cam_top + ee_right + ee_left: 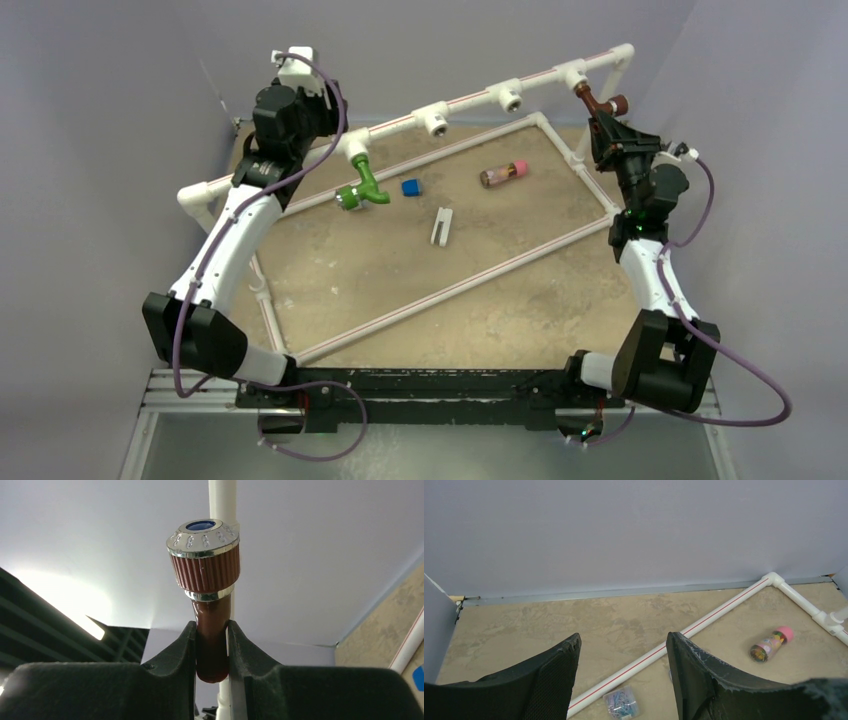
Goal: Install the water faucets
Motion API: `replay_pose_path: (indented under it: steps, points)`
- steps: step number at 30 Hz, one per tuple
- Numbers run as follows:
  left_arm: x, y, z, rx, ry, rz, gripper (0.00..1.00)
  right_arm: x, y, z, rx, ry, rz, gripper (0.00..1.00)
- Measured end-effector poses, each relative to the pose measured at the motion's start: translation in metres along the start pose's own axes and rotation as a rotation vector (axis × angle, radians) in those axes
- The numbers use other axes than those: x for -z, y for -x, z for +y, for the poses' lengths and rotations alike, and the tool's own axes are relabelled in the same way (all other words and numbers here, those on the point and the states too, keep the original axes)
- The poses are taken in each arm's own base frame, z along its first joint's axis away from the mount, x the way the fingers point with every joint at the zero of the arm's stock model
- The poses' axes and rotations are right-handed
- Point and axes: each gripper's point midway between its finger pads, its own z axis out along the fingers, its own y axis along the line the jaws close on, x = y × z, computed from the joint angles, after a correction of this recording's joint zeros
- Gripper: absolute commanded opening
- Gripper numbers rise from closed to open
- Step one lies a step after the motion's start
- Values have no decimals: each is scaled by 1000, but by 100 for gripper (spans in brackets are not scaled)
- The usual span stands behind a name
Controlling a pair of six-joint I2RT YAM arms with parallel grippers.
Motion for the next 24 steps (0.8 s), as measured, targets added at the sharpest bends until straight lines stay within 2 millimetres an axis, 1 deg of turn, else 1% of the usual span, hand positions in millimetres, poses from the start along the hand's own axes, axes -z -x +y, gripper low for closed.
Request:
replay_pose_path:
  steps: [6, 7, 8, 12, 17, 20, 24]
  points:
    - [1, 1, 2, -6, 3, -8, 63, 1, -2, 3, -85, -3, 14, 0]
    - [1, 2, 2, -6, 3, -11, 63, 1, -2, 4, -97, -4, 14, 4]
    - [2, 2, 2, -6, 3, -12, 63, 1, -2, 4, -107, -4, 15, 12]
    - [3, 3, 2, -7, 2, -18, 63, 1, -3, 4, -129, -6, 17, 29]
    - [3, 3, 2, -13, 2, -18, 63, 1, -5, 5, -138, -7, 29, 31]
    - [3, 3, 2, -13, 2, -17, 63, 3, -15, 7, -131, -1, 76, 37]
    - [3, 3, 2, -14, 2, -18, 63, 5, -27, 11, -111, 15, 127, 41]
